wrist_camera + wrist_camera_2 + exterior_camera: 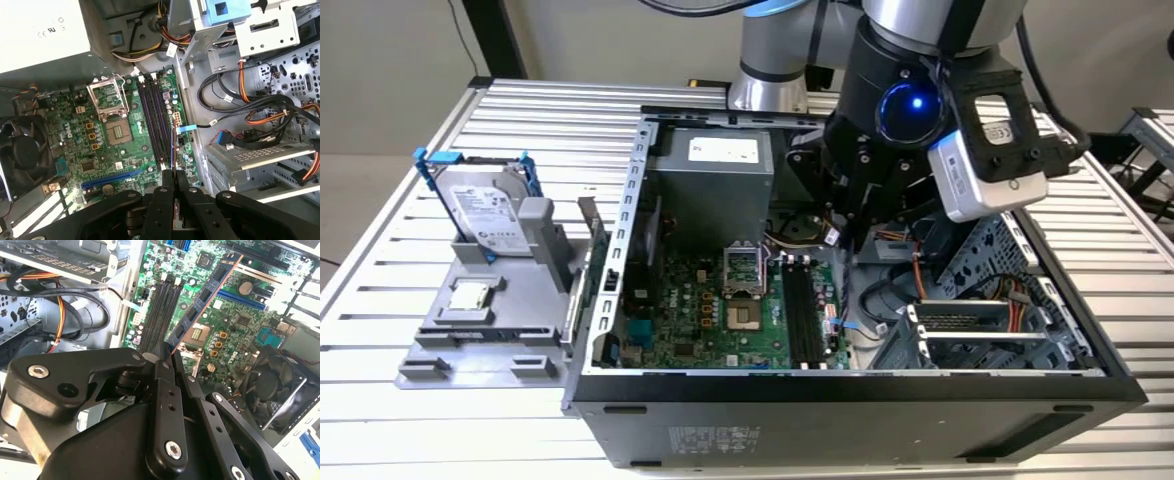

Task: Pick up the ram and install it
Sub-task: 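Insert the ram into the slot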

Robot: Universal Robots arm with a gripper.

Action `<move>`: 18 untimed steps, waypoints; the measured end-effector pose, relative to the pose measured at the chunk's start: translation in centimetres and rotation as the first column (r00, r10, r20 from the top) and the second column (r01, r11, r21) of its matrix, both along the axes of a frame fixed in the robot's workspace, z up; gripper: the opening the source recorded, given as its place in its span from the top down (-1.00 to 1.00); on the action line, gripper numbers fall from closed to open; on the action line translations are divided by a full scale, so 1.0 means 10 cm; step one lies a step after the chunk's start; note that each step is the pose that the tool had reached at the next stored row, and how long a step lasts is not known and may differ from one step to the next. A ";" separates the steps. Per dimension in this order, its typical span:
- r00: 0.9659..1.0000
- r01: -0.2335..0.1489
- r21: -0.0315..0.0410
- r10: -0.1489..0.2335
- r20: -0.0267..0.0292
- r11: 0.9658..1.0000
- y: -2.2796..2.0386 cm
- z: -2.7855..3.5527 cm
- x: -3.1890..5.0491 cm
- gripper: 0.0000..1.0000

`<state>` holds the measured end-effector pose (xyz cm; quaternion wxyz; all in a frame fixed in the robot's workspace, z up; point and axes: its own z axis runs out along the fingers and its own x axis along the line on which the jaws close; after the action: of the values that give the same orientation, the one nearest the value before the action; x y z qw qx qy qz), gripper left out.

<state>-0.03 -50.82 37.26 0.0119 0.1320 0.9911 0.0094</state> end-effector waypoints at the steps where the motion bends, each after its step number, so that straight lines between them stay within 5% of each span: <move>1: 1.000 0.000 0.000 0.000 0.000 1.000 0.000 -0.001 0.000 1.00; 6: 1.000 0.000 0.000 0.000 0.000 1.000 0.004 -0.045 0.005 1.00; 18: 0.997 -0.078 -0.003 0.078 0.001 0.997 0.028 -0.162 0.011 1.00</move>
<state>0.08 -50.54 35.64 0.0121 0.0931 0.9956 0.0085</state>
